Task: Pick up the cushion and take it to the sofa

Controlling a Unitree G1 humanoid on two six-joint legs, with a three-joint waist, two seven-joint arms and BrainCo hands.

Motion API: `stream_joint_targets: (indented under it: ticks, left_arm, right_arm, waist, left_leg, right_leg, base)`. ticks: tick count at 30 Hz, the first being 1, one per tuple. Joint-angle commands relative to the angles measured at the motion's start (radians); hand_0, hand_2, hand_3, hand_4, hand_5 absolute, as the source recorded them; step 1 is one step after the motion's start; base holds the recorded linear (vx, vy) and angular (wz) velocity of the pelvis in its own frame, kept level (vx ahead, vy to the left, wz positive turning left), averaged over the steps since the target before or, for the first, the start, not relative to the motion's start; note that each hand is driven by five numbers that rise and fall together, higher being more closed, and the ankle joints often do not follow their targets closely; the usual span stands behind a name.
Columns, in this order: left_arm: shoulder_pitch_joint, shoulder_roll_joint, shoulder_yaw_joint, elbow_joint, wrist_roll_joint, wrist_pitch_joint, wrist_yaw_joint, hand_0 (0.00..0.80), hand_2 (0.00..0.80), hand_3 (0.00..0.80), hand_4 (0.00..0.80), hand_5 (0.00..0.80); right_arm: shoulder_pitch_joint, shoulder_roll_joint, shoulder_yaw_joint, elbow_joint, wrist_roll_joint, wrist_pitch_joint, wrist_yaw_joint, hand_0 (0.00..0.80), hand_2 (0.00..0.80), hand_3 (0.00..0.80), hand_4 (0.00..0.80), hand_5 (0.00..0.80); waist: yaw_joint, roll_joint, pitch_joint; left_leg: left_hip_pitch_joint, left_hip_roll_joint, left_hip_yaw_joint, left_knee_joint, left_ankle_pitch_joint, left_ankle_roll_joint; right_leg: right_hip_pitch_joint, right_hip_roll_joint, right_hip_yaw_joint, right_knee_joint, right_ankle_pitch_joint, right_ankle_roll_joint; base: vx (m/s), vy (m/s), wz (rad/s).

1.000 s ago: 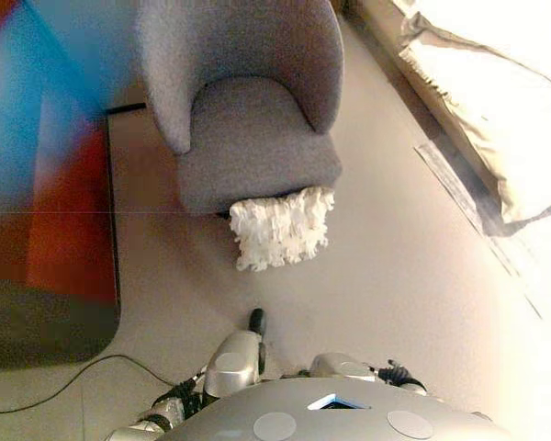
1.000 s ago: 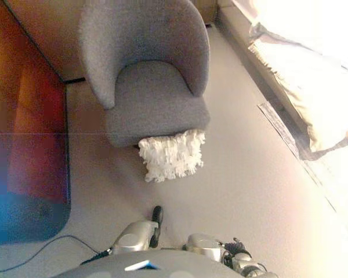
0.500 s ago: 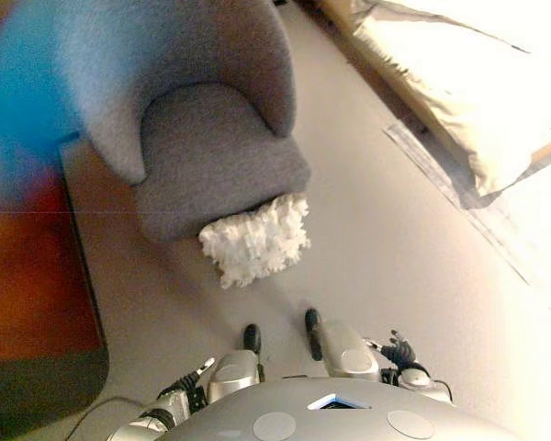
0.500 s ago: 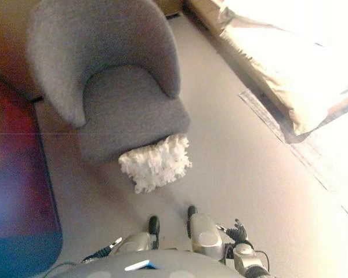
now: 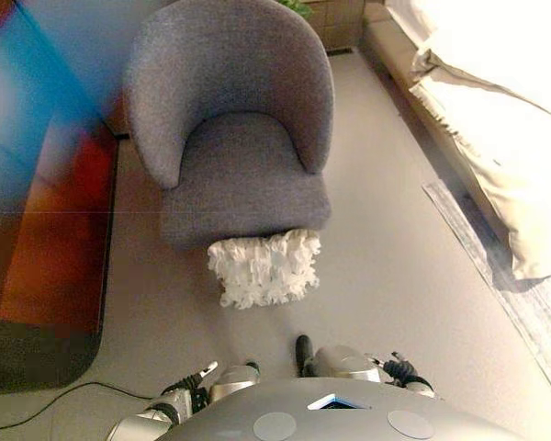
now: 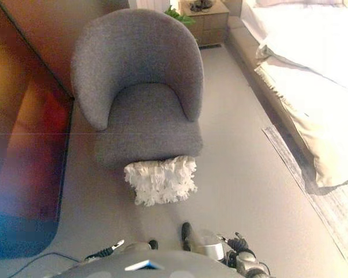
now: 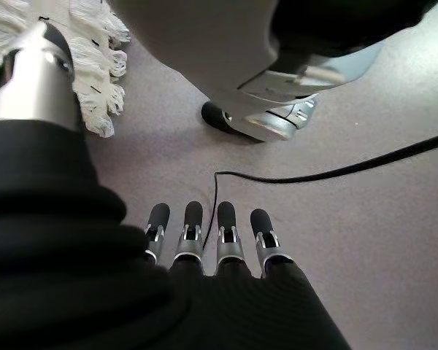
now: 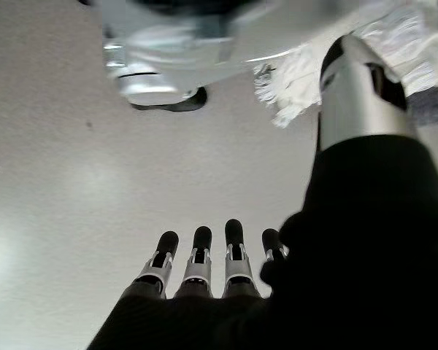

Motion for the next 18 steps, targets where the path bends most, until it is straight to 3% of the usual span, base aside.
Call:
stream_joint_targets:
  ticks: [1, 4, 7, 10, 12, 14, 18]
  left_arm:
    - [0.004, -0.076, -0.015, -0.028, 0.021, -0.011, 0.015, 0.000, 0.000, 0.000, 0.000, 0.000]
    - [0.003, -0.076, -0.019, -0.021, 0.009, 0.000, 0.032, 0.000, 0.000, 0.000, 0.000, 0.000]
    - [0.000, -0.073, -0.019, -0.016, 0.018, 0.005, 0.042, 0.000, 0.000, 0.000, 0.000, 0.000]
    - [-0.005, -0.080, -0.018, -0.013, -0.002, 0.013, 0.043, 0.000, 0.000, 0.000, 0.000, 0.000]
    - [-0.002, -0.086, -0.016, -0.013, -0.002, 0.017, 0.049, 0.000, 0.000, 0.000, 0.000, 0.000]
    - [0.003, -0.089, -0.011, -0.007, 0.010, 0.021, 0.045, 0.000, 0.000, 0.000, 0.000, 0.000]
    - [-0.002, -0.089, -0.020, -0.005, 0.042, 0.033, 0.033, 0.000, 0.000, 0.000, 0.000, 0.000]
  right_arm:
    - [-0.022, 0.002, -0.004, 0.004, -0.005, 0.044, 0.010, 0.000, 0.000, 0.000, 0.000, 0.000]
    - [-0.030, -0.005, -0.023, 0.015, 0.001, 0.058, 0.024, 0.000, 0.000, 0.000, 0.000, 0.000]
    - [-0.035, -0.003, -0.034, 0.038, 0.006, 0.069, 0.022, 0.000, 0.000, 0.000, 0.000, 0.000]
    - [-0.037, -0.001, -0.035, 0.063, 0.007, 0.068, 0.026, 0.000, 0.000, 0.000, 0.000, 0.000]
    - [-0.038, 0.000, -0.035, 0.062, 0.006, 0.066, 0.028, 0.000, 0.000, 0.000, 0.000, 0.000]
    - [-0.044, 0.002, -0.032, 0.059, 0.013, 0.081, 0.023, 0.000, 0.000, 0.000, 0.000, 0.000]
    - [-0.042, 0.009, -0.037, 0.066, 0.013, 0.099, 0.009, 0.000, 0.000, 0.000, 0.000, 0.000]
  waist:
    - [0.027, -0.040, 0.014]
    - [0.055, -0.049, 0.027]
    - [0.061, -0.039, 0.034]
    - [0.080, -0.017, 0.035]
    - [0.090, -0.010, 0.035]
    - [0.096, -0.009, 0.025]
    - [0.079, 0.002, 0.003]
  left_leg:
    - [-0.089, 0.009, 0.099, 0.313, 0.206, 0.082]
    - [-0.171, -0.015, 0.150, 0.276, 0.184, 0.087]
    - [-0.173, -0.002, 0.205, 0.103, 0.223, 0.064]
    - [-0.180, -0.010, 0.172, -0.104, 0.271, 0.037]
    - [-0.183, -0.020, 0.135, -0.138, 0.288, 0.030]
    - [-0.155, -0.040, 0.086, -0.176, 0.245, 0.042]
    - [-0.082, -0.052, 0.085, -0.213, 0.210, 0.063]
  right_leg:
    - [0.005, -0.062, 0.045, -0.079, 0.154, 0.063]
    - [0.065, -0.065, 0.018, -0.097, 0.121, 0.064]
    - [0.099, -0.053, -0.001, -0.109, 0.095, 0.066]
    - [0.128, -0.044, -0.014, -0.128, 0.080, 0.072]
    - [0.142, -0.044, -0.011, -0.128, 0.069, 0.072]
    - [0.142, -0.054, -0.003, -0.117, 0.059, 0.078]
    - [0.132, -0.061, -0.002, -0.086, 0.048, 0.086]
  base:
    - [0.204, -0.221, 0.22]
    - [0.229, -0.117, 0.12]
    - [0.197, 0.014, 0.32]
    - [0.215, 0.099, 0.44]
    - [0.205, 0.123, 0.14]
    - [0.231, 0.145, -0.09]
    - [0.271, 0.173, -0.21]
